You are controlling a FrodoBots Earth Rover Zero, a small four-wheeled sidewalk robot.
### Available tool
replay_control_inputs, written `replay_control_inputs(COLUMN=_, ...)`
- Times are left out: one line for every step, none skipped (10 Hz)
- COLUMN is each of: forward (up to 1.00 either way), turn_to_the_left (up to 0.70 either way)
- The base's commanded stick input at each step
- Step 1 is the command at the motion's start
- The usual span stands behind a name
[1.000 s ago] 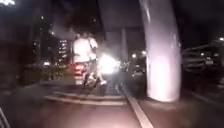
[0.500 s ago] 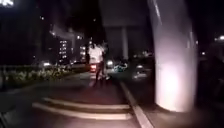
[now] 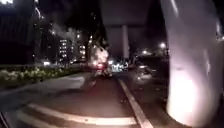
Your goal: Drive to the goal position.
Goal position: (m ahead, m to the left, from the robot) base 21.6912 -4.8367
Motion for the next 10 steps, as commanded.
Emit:
replay_control_inputs(forward=0.7, turn_to_the_left=0.0)
replay_control_inputs(forward=0.7, turn_to_the_left=-0.09)
replay_control_inputs(forward=0.7, turn_to_the_left=-0.14)
replay_control_inputs(forward=0.7, turn_to_the_left=-0.13)
replay_control_inputs(forward=0.7, turn_to_the_left=-0.08)
replay_control_inputs(forward=0.7, turn_to_the_left=-0.03)
replay_control_inputs(forward=0.7, turn_to_the_left=0.0)
replay_control_inputs(forward=0.7, turn_to_the_left=0.0)
replay_control_inputs(forward=0.7, turn_to_the_left=0.0)
replay_control_inputs(forward=0.7, turn_to_the_left=0.0)
